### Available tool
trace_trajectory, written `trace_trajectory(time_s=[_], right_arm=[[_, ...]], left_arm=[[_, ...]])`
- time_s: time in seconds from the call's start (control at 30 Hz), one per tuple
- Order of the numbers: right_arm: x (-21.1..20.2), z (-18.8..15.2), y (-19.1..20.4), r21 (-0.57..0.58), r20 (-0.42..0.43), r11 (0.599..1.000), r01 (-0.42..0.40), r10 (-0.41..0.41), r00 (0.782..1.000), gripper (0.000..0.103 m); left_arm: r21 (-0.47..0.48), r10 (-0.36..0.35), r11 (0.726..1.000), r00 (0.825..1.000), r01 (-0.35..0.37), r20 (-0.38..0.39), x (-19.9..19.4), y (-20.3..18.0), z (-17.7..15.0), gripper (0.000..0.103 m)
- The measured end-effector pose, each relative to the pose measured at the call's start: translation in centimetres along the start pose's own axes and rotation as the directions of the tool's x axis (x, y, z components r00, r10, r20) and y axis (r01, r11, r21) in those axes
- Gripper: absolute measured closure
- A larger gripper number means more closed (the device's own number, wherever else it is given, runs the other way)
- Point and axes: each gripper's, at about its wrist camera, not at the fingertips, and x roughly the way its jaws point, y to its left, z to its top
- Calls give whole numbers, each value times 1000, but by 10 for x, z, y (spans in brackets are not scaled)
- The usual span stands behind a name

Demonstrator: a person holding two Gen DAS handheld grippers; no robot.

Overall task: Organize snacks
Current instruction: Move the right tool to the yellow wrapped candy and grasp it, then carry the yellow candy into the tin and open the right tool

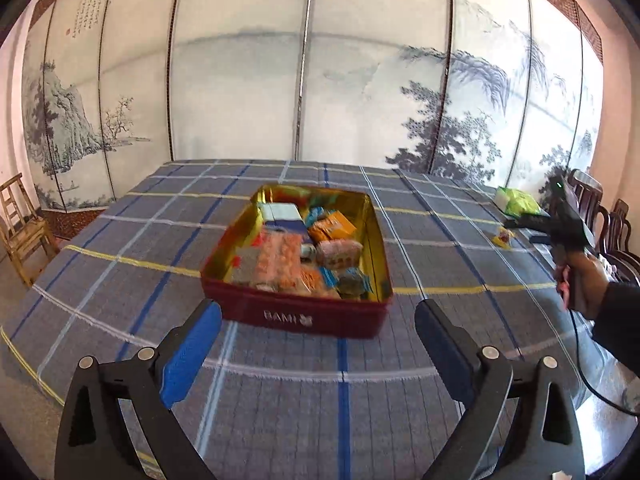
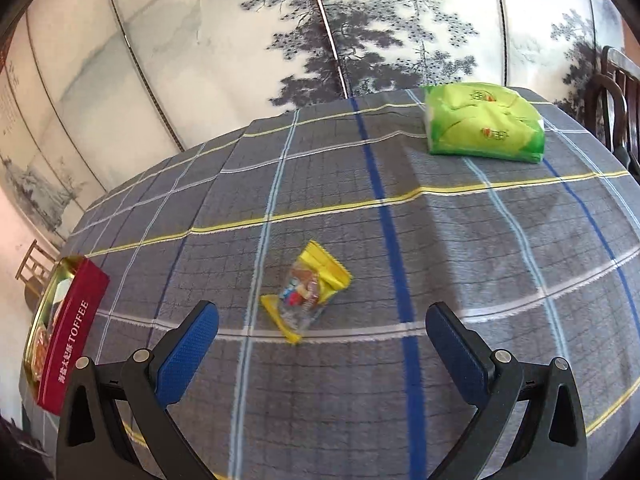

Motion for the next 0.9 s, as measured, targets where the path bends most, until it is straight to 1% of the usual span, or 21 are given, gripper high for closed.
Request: trace_trajectory(time_s=[0.07,0.1,0.13,0.2,0.23,0.27,0.33,0.4,0.53,0.7,0.9], right_arm=[[12,4,15,-4,-6,999,33,-33,999,5],[18,6,21,-2,-13,999,42,-42,999,15],[25,8,24,4,-28,999,45,-45,999,29],[39,11,28,10,-63,997,76,-76,995,45],[41,12,29,8,-56,995,96,-95,994,48],[41,13,30,10,-47,995,95,-94,994,51],[44,12,31,4,-49,996,89,-88,995,71],[44,9,37,-28,-42,994,106,-107,993,78],[33,5,52,-103,-8,986,134,-136,991,78],[10,15,79,-170,60,969,179,-171,983,78],[-5,28,122,-199,118,964,175,-154,981,78]], left_arm=[[17,-23,1000,999,23,-23,-1,-8,-14,7],[28,-28,999,999,28,-29,-1,-12,-18,7],[32,-38,999,999,39,-33,-2,-15,-23,7],[29,-66,997,997,67,-38,-3,-19,-28,7],[29,-74,997,997,75,-35,-4,-20,-30,7],[30,-78,996,996,79,-30,-5,-21,-31,7],[24,-77,997,997,77,-25,-7,-21,-33,7],[1,-83,997,996,83,-23,-9,-18,-33,7],[-22,-72,997,997,71,-17,-10,-16,-36,7],[-27,-57,998,998,56,-23,-15,-19,-40,8],[-1,-53,999,997,53,-47,-20,-25,-48,8]])
